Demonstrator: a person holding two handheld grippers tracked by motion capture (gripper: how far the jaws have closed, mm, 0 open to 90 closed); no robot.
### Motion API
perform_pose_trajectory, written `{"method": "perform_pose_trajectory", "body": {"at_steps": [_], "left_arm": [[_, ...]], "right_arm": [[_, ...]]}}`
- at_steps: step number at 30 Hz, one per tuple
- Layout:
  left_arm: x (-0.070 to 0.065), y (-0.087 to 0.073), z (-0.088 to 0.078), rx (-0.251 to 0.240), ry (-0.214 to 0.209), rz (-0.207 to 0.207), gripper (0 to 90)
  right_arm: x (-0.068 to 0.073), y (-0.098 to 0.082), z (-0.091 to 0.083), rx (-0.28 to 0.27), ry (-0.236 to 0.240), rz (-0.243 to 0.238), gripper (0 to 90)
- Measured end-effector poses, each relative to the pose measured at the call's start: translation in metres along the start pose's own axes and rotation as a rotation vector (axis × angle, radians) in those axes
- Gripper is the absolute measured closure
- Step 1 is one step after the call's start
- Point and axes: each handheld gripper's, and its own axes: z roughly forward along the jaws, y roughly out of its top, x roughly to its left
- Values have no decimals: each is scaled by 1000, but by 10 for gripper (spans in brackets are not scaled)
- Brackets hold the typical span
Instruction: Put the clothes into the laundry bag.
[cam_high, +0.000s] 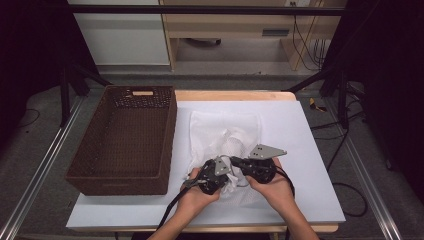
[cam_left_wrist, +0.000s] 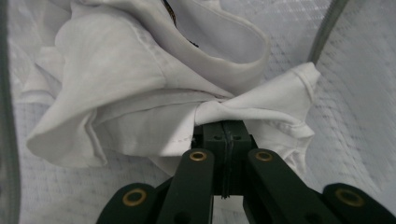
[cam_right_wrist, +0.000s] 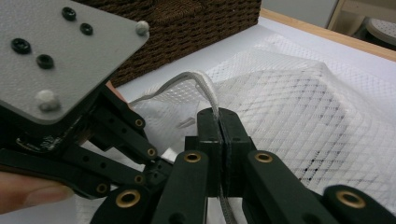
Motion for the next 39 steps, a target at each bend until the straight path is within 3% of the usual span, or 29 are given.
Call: {"method": "perform_pose_trajectory", "body": {"at_steps": [39], "left_arm": [[22,14,31,-101,93,-106,900]], "right_arm": [[-7,-6,-1,26,-6,11,892]]}}
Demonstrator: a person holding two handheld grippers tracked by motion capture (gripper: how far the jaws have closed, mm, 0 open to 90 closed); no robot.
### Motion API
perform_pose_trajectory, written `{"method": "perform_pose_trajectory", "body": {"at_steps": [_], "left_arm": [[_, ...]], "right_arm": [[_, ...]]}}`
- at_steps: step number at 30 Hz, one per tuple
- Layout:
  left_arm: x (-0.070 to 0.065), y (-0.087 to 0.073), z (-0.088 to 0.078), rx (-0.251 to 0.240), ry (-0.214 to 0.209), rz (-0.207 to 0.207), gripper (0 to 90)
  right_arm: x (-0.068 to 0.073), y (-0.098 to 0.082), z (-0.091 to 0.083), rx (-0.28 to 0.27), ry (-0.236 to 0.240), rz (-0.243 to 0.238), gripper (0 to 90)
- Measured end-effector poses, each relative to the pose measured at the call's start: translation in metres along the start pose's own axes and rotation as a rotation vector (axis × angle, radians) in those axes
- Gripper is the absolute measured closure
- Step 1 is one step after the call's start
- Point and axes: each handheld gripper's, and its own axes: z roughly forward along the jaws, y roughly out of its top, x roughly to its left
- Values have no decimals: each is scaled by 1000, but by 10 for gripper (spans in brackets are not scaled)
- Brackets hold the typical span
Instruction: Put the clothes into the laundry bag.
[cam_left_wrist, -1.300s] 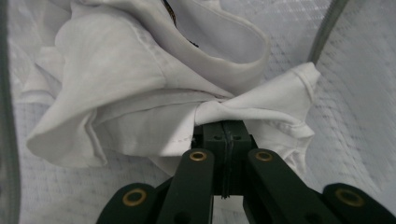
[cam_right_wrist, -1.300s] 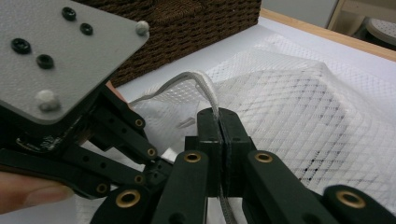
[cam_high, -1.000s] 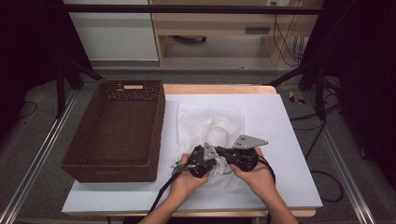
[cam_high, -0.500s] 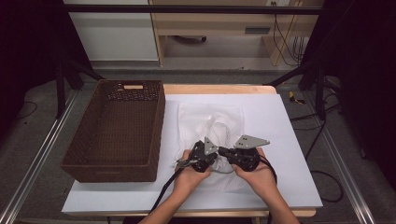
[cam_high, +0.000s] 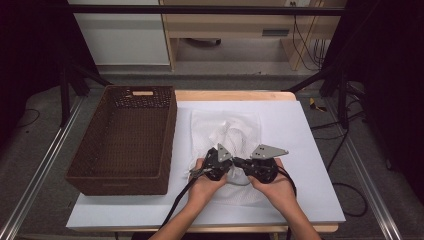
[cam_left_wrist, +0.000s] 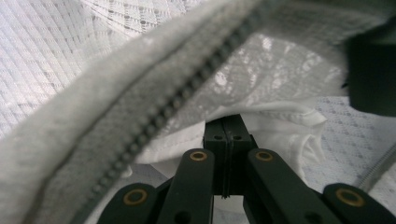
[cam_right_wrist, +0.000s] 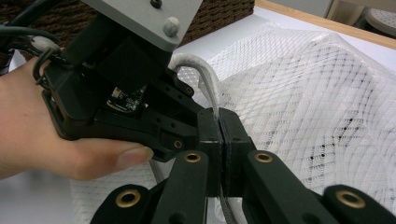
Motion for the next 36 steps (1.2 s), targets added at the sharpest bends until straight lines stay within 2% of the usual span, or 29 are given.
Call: {"method": "perform_pose_trajectory", "body": {"at_steps": [7,13,31,36], "left_arm": [[0,4,4,3,9,2,900],[0,7,8,0,21,24,900],[5,16,21,-25,26,18,900],[6,17,22,-24,34,29,900]], "right_arm": [[-2,0,0,-2,-3,7,892],[-5,-1,-1,-5,-9,11,892],[-11,-1,0,-17,-9,38,891],[-12,-1,0,-18,-10,42,891]]}}
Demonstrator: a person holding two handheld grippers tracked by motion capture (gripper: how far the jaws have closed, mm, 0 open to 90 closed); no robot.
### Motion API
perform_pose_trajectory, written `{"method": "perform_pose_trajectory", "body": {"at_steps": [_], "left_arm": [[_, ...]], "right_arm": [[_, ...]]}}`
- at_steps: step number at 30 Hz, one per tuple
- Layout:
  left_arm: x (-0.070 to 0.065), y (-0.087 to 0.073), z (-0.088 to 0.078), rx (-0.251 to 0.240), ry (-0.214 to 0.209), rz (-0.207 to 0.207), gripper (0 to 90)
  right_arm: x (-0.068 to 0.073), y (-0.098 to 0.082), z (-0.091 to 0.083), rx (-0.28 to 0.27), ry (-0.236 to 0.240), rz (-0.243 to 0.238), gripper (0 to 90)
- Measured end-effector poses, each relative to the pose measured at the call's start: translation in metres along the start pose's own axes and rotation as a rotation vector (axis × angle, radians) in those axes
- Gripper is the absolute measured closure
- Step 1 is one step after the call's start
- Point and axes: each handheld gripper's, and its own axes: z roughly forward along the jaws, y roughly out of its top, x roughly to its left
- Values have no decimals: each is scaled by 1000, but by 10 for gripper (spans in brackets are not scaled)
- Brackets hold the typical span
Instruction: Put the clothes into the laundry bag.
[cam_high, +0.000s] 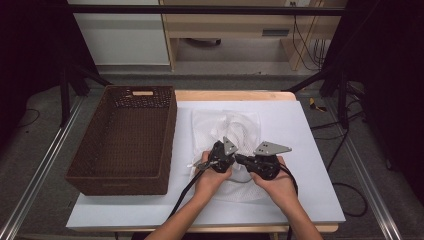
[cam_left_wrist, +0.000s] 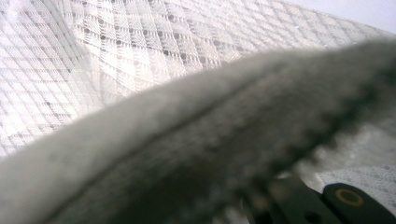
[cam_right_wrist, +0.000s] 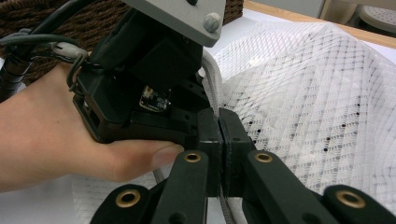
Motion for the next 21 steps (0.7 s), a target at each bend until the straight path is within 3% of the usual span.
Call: {"method": "perform_pose_trajectory", "body": {"at_steps": [21], "left_arm": [[3,5,9,-17,6,-16,900]], "right_arm": [[-1,-1,1,0,-2,5,891]]}}
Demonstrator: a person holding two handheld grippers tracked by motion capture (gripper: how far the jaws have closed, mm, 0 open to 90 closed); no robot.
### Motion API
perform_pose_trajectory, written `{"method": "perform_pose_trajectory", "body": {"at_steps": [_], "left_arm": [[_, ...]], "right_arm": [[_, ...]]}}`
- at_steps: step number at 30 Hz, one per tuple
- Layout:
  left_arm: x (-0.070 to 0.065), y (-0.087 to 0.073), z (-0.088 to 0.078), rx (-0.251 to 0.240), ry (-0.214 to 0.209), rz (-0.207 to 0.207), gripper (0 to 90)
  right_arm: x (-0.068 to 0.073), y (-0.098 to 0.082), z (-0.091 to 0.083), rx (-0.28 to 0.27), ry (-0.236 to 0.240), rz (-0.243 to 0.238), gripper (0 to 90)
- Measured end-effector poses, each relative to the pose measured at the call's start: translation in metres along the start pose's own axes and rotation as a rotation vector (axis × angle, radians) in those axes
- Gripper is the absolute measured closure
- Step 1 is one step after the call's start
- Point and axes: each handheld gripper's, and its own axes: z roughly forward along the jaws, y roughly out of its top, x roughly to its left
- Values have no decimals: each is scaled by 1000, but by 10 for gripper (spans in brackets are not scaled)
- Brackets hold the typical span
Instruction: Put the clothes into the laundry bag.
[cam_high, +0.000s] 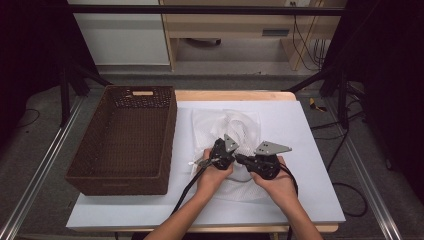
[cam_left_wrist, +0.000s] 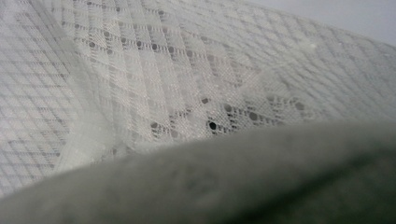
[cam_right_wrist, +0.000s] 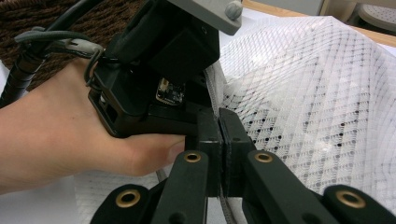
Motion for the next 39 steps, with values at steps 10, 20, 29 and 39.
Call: {"method": "perform_pose_trajectory", "body": {"at_steps": [10,20,29,39], "left_arm": [[3,0,3,-10,9,-2,900],[3,0,3,-12,16,0,900],[1,-5,0,-8,15,-1,900],[-7,-11,-38,-10,-17,33,900]], "right_arm": [[-1,-1,-1,2,-2,3,891],[-1,-1,-2,0,-2,2,891],[-2,-2,-2,2,-8,0,892],[-6,-3,-6,1,-23,2,891]]}}
